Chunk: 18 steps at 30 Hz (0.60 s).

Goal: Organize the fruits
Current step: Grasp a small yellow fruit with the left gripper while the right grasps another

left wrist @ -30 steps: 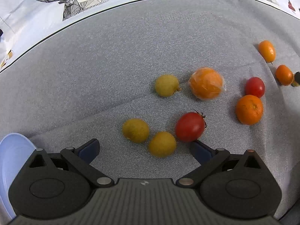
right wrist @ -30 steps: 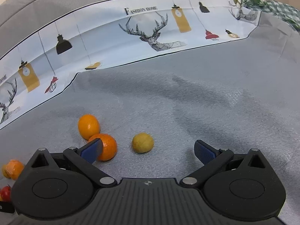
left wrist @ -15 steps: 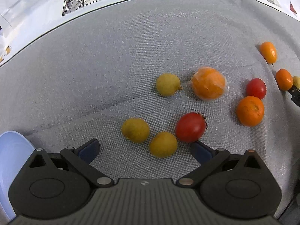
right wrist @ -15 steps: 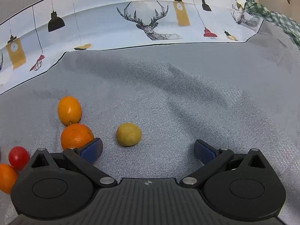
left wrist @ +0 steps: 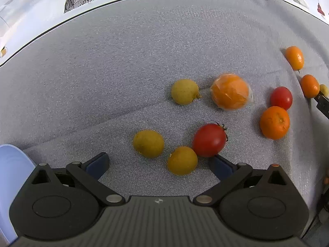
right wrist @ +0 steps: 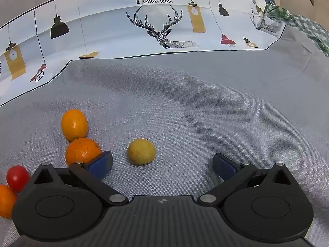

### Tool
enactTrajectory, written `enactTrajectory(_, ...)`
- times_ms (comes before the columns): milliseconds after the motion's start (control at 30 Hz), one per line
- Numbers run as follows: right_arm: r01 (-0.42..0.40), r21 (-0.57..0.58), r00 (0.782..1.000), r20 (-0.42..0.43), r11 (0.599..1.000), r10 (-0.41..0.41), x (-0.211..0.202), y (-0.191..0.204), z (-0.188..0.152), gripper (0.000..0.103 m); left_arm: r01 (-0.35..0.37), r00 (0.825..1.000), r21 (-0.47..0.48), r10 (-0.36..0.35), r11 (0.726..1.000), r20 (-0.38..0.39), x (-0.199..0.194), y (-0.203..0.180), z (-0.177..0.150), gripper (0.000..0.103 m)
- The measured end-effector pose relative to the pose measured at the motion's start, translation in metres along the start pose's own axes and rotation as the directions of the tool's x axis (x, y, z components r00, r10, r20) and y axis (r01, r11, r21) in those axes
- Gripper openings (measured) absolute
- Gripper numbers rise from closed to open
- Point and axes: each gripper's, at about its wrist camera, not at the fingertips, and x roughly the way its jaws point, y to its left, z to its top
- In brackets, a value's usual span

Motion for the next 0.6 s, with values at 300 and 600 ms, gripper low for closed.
enactTrajectory(300,-0.002,-0.029,1.000,0.025,1.000,0.003,0.003,0.006,0.003,0.102,-0.005,0.999,-0.031,0.006,1.000,0.044,-0.012,0.000,0.005,0.098)
enactTrajectory(600,-0.109,-0.096,0.991,0.070,0.989,0.116,-0.013,0.013,0.002,0.028,0.073,0.990,0.048,-0.078,0.996,0.114,-0.033,-0.008,-0.011,0.031)
